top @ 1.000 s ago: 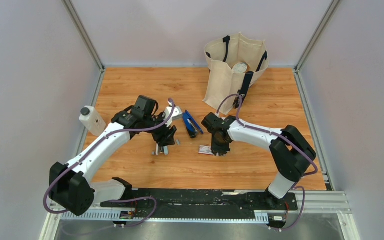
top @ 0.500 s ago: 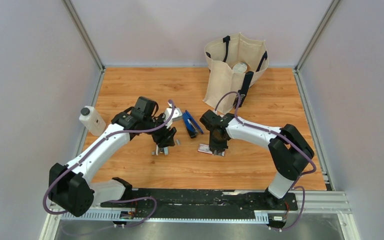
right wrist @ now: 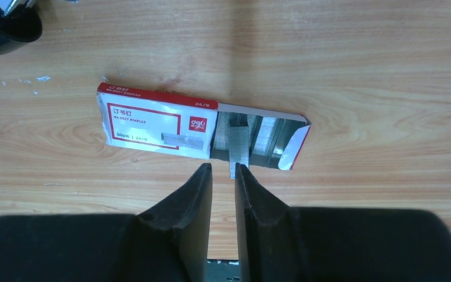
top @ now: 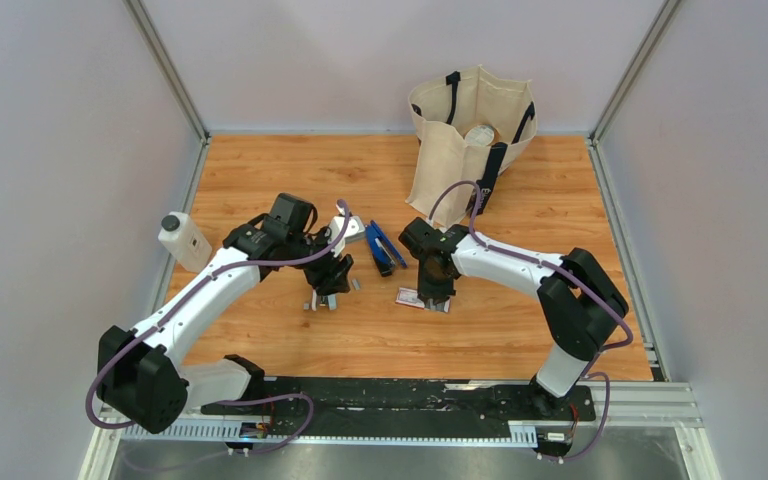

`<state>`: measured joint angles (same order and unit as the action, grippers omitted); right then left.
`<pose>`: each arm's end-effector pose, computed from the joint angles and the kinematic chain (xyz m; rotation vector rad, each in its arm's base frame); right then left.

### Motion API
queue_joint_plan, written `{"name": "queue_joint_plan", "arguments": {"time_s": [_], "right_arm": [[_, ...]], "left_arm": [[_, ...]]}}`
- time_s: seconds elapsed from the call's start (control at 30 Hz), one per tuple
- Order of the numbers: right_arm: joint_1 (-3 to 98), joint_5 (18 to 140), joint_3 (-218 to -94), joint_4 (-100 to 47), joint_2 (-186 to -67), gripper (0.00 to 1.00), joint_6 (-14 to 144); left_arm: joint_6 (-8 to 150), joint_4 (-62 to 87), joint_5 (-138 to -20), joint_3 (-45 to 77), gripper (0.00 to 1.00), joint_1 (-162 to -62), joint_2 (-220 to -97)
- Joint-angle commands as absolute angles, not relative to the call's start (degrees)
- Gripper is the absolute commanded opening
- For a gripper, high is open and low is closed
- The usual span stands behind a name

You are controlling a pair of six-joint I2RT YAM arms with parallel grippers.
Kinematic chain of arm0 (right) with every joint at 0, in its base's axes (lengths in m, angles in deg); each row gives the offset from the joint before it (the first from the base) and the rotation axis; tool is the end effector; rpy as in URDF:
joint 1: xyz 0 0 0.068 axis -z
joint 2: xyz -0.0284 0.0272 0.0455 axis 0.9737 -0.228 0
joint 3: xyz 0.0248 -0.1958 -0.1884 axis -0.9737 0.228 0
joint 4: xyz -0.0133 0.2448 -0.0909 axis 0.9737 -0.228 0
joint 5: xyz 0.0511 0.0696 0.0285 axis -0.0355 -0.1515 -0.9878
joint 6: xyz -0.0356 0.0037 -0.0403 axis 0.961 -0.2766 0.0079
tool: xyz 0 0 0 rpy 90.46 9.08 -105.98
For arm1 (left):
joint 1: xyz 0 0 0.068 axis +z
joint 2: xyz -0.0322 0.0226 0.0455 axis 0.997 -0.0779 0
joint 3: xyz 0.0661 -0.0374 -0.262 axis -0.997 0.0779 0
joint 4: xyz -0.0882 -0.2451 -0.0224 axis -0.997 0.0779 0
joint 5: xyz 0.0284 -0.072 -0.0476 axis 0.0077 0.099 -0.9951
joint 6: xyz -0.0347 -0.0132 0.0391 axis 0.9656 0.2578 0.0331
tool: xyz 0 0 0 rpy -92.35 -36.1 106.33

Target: Unload the staples from the stapler

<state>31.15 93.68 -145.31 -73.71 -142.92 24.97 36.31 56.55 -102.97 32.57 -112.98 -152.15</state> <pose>0.2205 0.2198 0.1866 0.0488 2.9405 0.0641 0.2015 -0.1263 0.2760 1.2517 2.1378 -0.7480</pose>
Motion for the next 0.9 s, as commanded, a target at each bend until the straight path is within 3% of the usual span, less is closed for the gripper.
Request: {"name": "queue_joint_plan", "arguments": {"time_s": [0.0,0.27,0.87], "right_arm": [[31.5,95.2,-145.3,-75.4,-140.0,0.24,25.7],[31.3,93.0,-138.2,-71.7,-134.8,0.06,26.3],[30.4,92.5,-139.2,-68.7,-138.9,0.05,28.1]], "left_arm": [[34.8,55.9,-103.8,32.5,0.64,-113.4,-150.8],[34.8,55.9,-103.7,32.2,0.64,-113.9,-151.4],[34.5,56.1,-102.9,32.4,0.64,-114.5,-152.0]]}}
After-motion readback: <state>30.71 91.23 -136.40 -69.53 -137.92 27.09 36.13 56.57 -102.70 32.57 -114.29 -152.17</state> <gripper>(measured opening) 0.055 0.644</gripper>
